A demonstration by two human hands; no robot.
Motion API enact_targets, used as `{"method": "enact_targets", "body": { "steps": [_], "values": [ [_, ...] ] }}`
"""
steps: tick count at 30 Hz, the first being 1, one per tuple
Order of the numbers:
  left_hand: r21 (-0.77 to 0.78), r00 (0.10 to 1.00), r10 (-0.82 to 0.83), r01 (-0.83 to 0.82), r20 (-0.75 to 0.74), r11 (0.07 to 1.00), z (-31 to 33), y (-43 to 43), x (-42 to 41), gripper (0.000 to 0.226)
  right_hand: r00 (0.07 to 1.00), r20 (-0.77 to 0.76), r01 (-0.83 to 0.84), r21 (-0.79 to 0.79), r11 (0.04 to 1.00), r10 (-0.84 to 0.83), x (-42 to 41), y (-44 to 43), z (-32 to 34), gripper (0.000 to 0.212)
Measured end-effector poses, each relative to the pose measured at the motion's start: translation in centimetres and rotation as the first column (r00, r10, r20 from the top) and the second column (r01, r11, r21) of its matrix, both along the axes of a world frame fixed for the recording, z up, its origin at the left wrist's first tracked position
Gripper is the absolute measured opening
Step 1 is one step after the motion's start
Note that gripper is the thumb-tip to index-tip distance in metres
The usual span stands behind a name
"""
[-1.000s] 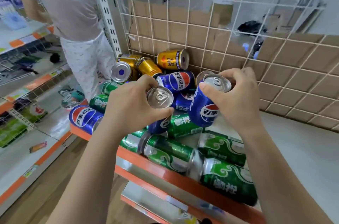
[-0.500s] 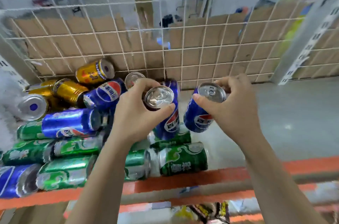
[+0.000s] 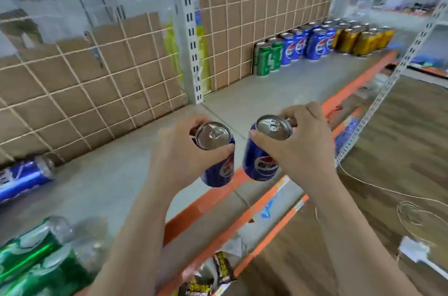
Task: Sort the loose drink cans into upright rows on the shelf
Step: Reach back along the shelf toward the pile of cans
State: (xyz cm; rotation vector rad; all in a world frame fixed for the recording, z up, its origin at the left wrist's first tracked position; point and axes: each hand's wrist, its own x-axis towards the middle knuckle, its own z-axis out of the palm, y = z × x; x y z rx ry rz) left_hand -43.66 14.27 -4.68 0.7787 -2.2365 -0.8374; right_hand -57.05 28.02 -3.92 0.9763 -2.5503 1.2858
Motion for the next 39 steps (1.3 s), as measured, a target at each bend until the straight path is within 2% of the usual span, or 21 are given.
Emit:
{"method": "enact_targets", "body": {
  "steps": [2,5,8,16,20,28,34,39],
  "values": [
    [0.002,0.999,-0.045,0.045,0.001,0.999,-0.6,1.8,-5.2,0.049,0.999,-0.005,0.037,0.035,0.999,-0.037,-4.4,2.8,-0.2,0.055],
    [0.051,0.993,-0.119,0.120,-0.014,0.991,-1.3,4.6,-12.4,0.039,0.995,-0.032,0.093,0.087,0.992,-0.090,-10.3,6.3,-0.6,0.056],
    [0.075,0.988,-0.153,0.155,-0.030,0.985,-1.8,7.0,-19.0,0.043,0.991,-0.046,0.130,0.115,0.985,-0.126,-16.0,9.3,-0.9,0.053],
    [0.107,0.981,-0.191,0.194,-0.035,0.975,-2.2,9.5,-32.0,0.045,0.979,0.010,0.198,0.163,0.967,-0.202,-27.8,12.1,-1.4,0.052],
    [0.099,0.986,-0.162,0.166,-0.052,0.981,-2.5,8.5,-38.6,0.064,0.983,0.019,0.176,0.156,0.972,-0.181,-33.9,10.8,-1.4,0.055],
    [0.011,0.996,-0.071,0.072,-0.058,0.997,-2.0,3.4,-50.0,0.064,0.998,0.029,0.054,0.178,0.982,-0.060,-45.6,4.8,0.1,0.060],
    [-0.034,1.000,-0.015,0.015,0.003,0.999,-1.4,-0.4,-53.1,0.061,0.997,0.074,-0.036,0.185,0.982,0.023,-51.1,-0.2,0.2,0.059],
    [-0.049,0.996,0.081,-0.079,0.045,0.996,-1.3,-2.8,-54.7,0.059,0.986,0.082,-0.165,0.259,0.952,0.148,-54.6,-4.7,0.1,0.064]
  ]
}}
